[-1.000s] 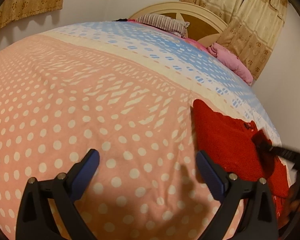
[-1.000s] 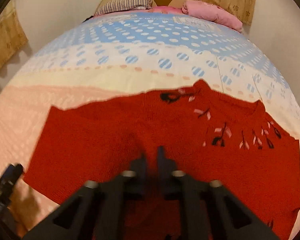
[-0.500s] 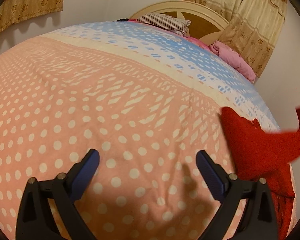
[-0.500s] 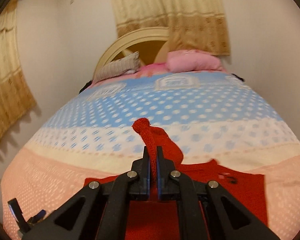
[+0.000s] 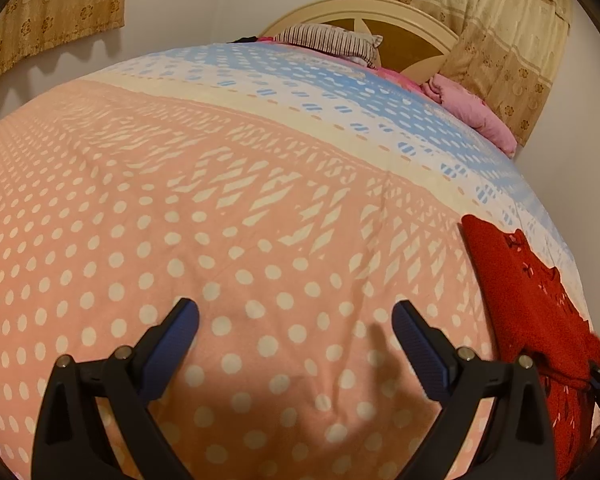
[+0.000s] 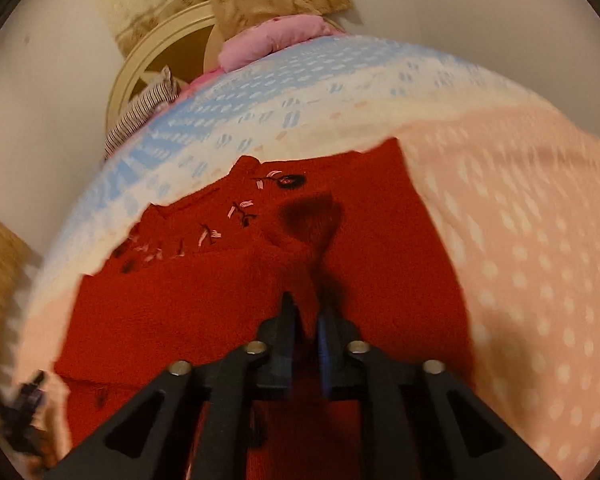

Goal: Fold small clothes

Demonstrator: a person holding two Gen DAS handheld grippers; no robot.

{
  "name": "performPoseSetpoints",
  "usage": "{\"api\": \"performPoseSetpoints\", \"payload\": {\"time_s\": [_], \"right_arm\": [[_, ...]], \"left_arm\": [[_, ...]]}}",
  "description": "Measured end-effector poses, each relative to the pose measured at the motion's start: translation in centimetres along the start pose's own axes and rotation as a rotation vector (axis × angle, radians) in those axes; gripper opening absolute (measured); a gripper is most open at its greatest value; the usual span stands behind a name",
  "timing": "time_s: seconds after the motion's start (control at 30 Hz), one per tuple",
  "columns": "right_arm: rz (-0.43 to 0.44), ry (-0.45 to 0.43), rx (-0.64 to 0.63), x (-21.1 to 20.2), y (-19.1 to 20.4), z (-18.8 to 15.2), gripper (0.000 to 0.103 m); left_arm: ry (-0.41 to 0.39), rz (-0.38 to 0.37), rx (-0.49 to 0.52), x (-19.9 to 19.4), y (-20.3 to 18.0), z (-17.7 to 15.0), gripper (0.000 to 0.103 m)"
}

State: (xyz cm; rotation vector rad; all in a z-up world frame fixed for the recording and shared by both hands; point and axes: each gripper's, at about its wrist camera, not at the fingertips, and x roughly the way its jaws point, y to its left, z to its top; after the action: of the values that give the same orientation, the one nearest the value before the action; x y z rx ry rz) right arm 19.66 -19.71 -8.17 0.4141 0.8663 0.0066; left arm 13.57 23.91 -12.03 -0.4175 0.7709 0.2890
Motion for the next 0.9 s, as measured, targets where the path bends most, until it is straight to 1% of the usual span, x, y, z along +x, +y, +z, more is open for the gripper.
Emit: {"api": "performPoseSetpoints", "payload": {"time_s": [0.03,0.07,0.13,0.23,0.3,0.33,0.37,0.4,0.43,0.47,0.5,0.53,0.57,0.6,0.63,0.67,0.73,0.83,0.9], "right_arm": [[0.006,0.001,0.016,-0.7,-0.4,-0.1,0.031],[0.005,-0.008,0.029,-1.4,-0.8,-0.1,0.033],[-0.008,-0.031,0.039,-2.7,-1.4,-0.4,0.034],[-0.028,-0.072,0.033,-4.3,-1.7,-0.2,0.035],[-0.044,-0.089,-0.003,-4.7,-1.2,0.5,0.043],[-0.061,-0.093,-0.033,-4.5,-0.8,0.9,0.048],[-0.079,-0.097,-0.065,-4.0,-0.2,1.4,0.048],[-0.084,-0.091,-0.087,-3.2,0.2,1.7,0.048],[-0.081,-0.068,-0.11,-2.3,0.4,1.9,0.049],[-0.089,-0.032,-0.129,-1.1,0.8,2.1,0.048],[-0.117,0.021,-0.154,0.8,1.2,2.2,0.048],[-0.136,0.05,-0.172,1.8,1.5,2.1,0.047],[-0.158,0.057,-0.202,2.6,1.9,1.9,0.041],[-0.18,0.038,-0.249,2.8,2.6,1.7,0.032],[-0.19,0.037,-0.291,2.8,3.3,1.7,0.016],[-0.198,0.039,-0.316,2.7,3.8,1.9,0.016],[-0.212,-0.009,-0.34,1.6,4.6,2.5,0.015],[-0.22,-0.133,-0.36,-1.3,5.5,3.7,0.015],[-0.217,-0.194,-0.342,-3.0,5.5,4.3,0.015]], "left_arm": [[-0.001,-0.002,0.004,0.0,0.0,0.0,0.1],[-0.003,-0.009,0.013,-0.1,-0.2,0.0,0.1],[-0.013,-0.026,0.057,-0.5,-0.9,-0.2,0.1],[-0.049,-0.037,0.171,-1.5,-3.2,-0.6,0.1],[-0.061,-0.077,0.219,-2.2,-4.8,-1.0,0.1],[-0.056,-0.116,0.234,-2.5,-5.8,-1.2,0.1],[-0.046,-0.15,0.245,-2.6,-6.7,-1.5,0.1],[-0.038,-0.168,0.255,-2.6,-7.5,-1.6,0.1],[-0.031,-0.17,0.273,-2.5,-8.6,-1.8,0.1],[-0.026,-0.164,0.29,-2.3,-9.3,-2.0,0.1],[-0.016,-0.16,0.308,-2.0,-10.2,-2.1,0.1],[-0.009,-0.164,0.314,-1.8,-10.7,-2.3,0.1],[0.004,-0.17,0.315,-1.6,-11.2,-2.4,0.1],[0.015,-0.174,0.312,-1.3,-11.6,-2.5,0.1],[0.026,-0.172,0.308,-1.0,-11.9,-2.6,0.1],[0.031,-0.165,0.307,-0.7,-12.2,-2.7,0.1],[0.046,-0.145,0.307,-0.3,-12.8,-2.9,0.1],[0.07,-0.126,0.312,0.1,-13.6,-3.3,0.1],[0.065,-0.143,0.322,0.0,-14.1,-3.5,0.1]]}}
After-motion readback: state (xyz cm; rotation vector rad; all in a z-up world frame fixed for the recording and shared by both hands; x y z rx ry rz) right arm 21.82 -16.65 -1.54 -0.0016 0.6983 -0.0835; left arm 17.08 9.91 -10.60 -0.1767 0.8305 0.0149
